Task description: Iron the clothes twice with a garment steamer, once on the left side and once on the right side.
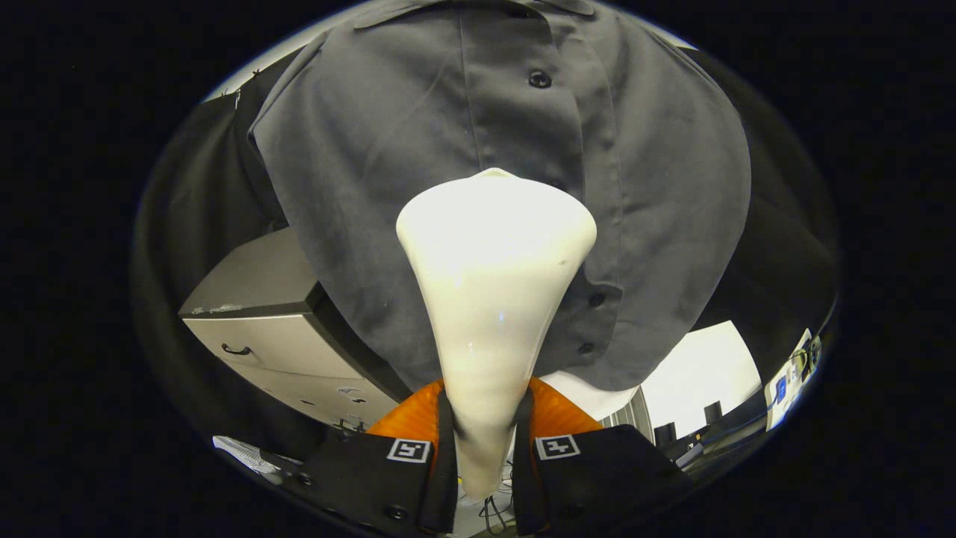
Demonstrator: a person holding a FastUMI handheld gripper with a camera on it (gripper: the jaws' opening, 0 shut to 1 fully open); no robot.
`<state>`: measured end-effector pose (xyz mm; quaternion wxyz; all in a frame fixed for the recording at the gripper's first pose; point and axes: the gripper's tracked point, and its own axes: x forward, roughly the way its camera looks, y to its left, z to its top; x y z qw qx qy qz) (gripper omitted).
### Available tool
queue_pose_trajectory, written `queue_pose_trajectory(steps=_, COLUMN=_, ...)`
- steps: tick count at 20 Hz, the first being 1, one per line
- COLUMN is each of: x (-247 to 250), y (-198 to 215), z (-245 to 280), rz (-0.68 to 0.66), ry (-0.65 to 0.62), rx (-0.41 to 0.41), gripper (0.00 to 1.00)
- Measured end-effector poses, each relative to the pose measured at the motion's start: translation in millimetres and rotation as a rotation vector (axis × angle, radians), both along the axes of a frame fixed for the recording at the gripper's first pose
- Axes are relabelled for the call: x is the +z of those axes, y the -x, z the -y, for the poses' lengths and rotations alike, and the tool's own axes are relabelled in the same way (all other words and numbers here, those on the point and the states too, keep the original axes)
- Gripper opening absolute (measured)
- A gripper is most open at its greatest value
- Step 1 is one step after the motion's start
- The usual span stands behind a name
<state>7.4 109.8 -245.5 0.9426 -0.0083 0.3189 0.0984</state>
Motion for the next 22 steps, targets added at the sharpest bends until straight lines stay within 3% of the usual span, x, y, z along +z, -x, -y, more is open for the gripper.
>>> queue_pose_trajectory(steps=14, x=187.8, y=-20.8, z=28.7, rz=0.313, ry=0.004, rx=-0.017, gripper=0.37)
queue_pose_trajectory(steps=22, x=228.9, y=-36.1, z=82.1, rz=0.381, ry=0.025, rx=-0.092, gripper=0.37)
